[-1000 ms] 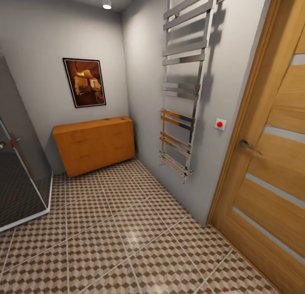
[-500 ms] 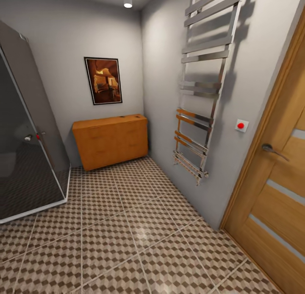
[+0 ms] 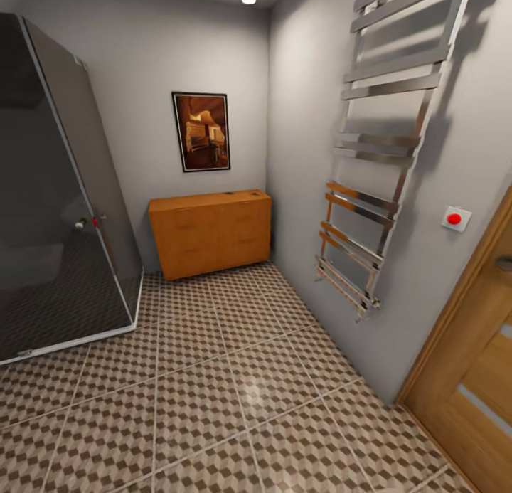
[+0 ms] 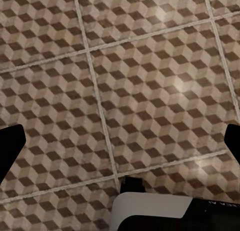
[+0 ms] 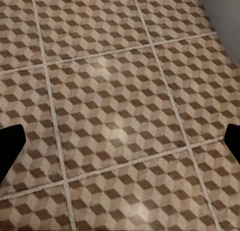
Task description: Take the four mousetraps from the cabinet in the bathroom and place them on the bathroom floor. Make sure all four end up on the same floor surface, and ensure that at least two of them are either under or directly next to the same bathroom sink.
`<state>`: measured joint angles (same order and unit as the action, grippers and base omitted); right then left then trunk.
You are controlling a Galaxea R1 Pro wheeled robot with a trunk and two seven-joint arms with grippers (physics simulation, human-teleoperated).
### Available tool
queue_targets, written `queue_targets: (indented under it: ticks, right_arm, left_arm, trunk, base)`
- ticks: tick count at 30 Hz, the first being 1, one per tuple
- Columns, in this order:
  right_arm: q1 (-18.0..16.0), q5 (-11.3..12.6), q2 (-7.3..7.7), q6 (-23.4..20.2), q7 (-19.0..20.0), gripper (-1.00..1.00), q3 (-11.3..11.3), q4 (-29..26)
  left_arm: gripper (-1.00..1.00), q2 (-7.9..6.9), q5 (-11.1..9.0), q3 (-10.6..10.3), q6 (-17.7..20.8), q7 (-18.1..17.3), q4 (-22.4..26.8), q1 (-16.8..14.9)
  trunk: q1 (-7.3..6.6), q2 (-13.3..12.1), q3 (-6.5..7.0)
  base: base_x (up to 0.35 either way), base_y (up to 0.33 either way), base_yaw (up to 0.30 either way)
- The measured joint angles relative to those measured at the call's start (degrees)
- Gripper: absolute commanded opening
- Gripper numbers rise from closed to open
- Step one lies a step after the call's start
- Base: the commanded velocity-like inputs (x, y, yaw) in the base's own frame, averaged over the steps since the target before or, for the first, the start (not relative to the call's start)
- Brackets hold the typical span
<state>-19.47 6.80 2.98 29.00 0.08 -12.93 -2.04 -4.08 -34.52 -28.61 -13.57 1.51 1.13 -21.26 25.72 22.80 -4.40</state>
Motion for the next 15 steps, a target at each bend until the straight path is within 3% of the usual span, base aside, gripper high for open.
queue_targets:
  ticks: [15]
  right_arm:
    - [0.0, 0.0, 0.00, 0.0, 0.0, 1.00, 0.0, 0.0]
  left_arm:
    - [1.00, -0.05, 0.0, 0.0, 0.0, 0.0, 0.0, 0.0]
  trunk:
    - [0.00, 0.0, -0.68]
  base:
    - [0.330, 0.000, 0.155]
